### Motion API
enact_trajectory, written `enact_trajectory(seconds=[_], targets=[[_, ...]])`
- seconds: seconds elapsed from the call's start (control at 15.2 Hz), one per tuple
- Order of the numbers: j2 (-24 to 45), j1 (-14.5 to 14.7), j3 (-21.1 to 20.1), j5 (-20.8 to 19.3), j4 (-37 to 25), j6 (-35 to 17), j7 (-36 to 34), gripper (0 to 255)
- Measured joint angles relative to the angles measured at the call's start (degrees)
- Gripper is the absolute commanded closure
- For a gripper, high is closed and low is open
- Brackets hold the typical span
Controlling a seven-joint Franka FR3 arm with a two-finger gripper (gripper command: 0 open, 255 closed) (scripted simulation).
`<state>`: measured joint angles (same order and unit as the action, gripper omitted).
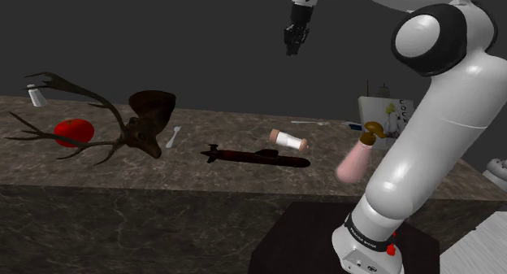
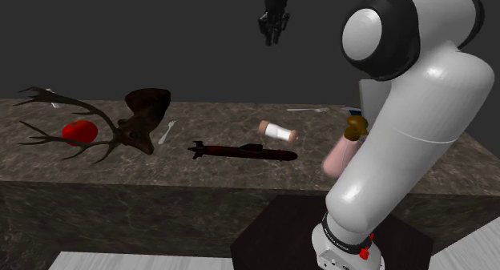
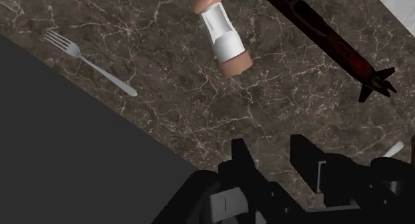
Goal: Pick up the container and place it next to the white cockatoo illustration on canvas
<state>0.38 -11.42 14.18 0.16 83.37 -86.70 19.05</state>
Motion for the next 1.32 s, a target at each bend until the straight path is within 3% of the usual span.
enact_trajectory(seconds=[0.66, 1.32], targets=[[-11.3, -0.3, 1.2, 0.7, 29.9, -20.5, 10.7, 0], [-13.6, -0.2, 5.4, 4.7, 51.0, -40.0, 27.5, 0]])
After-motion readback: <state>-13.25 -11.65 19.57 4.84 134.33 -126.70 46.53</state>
